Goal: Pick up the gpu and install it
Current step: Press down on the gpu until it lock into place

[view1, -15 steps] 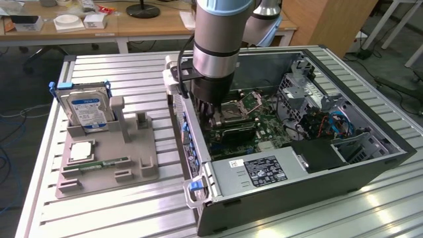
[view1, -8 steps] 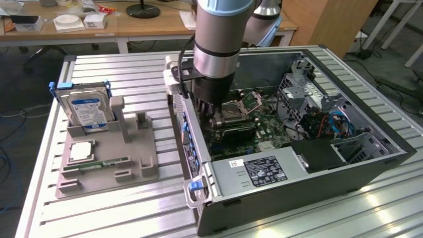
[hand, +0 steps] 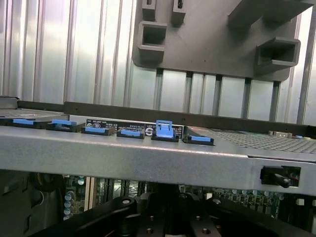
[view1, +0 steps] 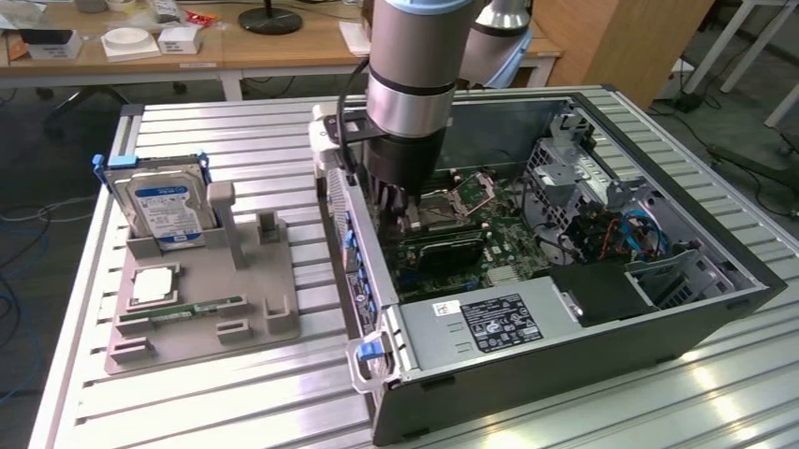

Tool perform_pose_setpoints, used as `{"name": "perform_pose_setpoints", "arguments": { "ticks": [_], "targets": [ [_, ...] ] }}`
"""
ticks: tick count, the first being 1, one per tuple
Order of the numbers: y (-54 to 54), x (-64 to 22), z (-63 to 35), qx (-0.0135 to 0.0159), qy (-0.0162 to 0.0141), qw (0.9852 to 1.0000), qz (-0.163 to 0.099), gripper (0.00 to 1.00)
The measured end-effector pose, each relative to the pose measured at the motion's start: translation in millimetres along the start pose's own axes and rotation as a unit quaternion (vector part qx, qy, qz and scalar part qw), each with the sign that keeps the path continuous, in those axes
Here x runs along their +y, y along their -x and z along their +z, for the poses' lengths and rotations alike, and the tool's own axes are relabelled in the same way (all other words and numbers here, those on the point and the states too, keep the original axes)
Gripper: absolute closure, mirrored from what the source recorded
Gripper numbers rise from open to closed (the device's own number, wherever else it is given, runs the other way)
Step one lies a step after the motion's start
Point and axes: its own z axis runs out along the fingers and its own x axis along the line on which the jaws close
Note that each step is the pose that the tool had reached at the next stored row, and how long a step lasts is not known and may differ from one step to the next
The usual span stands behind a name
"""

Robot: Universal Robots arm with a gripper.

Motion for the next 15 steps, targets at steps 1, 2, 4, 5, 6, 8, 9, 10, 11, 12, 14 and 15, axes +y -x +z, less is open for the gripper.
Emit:
{"name": "perform_pose_setpoints", "arguments": {
  "ticks": [1,2,4,5,6,8,9,10,11,12,14,15],
  "targets": [
    [0.1,0.0,-1.1,0.0001,0.0,1.0,0.0,0.9],
    [0.1,0.0,-2.1,0.0003,0.0,1.0,0.0,0.9],
    [0.3,0.0,-4.3,0.0007,0.0,1.0,0.0,0.9],
    [0.4,0.0,-5.7,0.001,0.0001,1.0,0.0,0.9],
    [0.5,0.0,-7.1,0.0014,0.0001,1.0,0.0,0.9],
    [0.8,0.1,-10.2,0.0023,0.0002,1.0,0.0,0.9],
    [1.0,0.1,-11.8,0.0026,0.0002,1.0,0.0,0.9],
    [1.2,0.0,-13.6,0.0029,0.0002,1.0,0.0,0.9],
    [1.4,0.0,-15.5,0.0033,0.0003,1.0,0.0,0.9],
    [1.6,0.1,-17.0,0.0035,0.0003,1.0,0.0,0.9],
    [2.5,0.0,-19.2,0.0042,0.0002,1.0,0.0,0.9],
    [3.3,-0.1,-19.9,0.0045,0.0003,1.0,0.0,0.9]
  ]
}}
